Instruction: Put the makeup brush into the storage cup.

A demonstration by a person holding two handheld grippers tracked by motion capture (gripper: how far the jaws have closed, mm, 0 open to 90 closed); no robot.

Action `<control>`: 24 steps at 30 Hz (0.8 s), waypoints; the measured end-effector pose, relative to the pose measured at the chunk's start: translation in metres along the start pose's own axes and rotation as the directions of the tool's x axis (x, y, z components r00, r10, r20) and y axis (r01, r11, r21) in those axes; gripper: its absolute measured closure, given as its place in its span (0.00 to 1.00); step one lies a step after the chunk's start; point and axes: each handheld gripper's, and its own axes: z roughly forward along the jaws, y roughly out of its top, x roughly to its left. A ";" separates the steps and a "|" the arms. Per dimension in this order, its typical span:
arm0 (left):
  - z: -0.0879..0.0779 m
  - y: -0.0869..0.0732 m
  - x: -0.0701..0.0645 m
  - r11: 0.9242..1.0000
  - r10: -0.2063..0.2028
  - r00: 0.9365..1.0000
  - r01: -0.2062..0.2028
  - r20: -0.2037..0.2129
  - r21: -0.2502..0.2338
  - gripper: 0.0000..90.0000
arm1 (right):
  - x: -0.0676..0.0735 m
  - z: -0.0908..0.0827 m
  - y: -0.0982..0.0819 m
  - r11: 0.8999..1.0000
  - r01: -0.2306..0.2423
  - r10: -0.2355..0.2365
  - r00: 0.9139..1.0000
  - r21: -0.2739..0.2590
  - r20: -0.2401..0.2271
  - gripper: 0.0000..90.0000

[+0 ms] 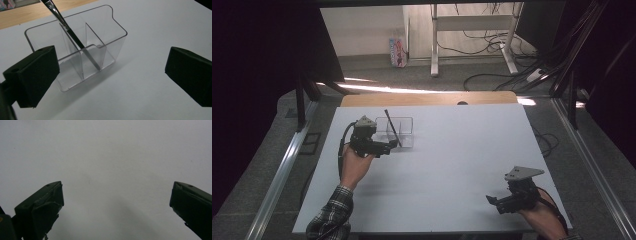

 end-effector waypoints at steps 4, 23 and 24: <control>-0.001 -0.003 -0.003 1.000 0.010 1.000 -0.010 -0.002 0.003 0.00 | 0.000 -0.001 0.000 1.000 -0.003 0.003 1.000 -0.004 0.001 0.00; 0.002 -0.024 -0.010 1.000 0.012 1.000 -0.012 -0.001 0.021 0.00 | -0.004 -0.004 0.000 0.999 -0.041 0.041 0.999 -0.027 0.007 0.00; 0.002 -0.025 -0.010 1.000 0.013 1.000 -0.013 0.000 0.024 0.00 | -0.004 -0.004 0.000 0.999 -0.041 0.041 0.999 -0.028 0.006 0.00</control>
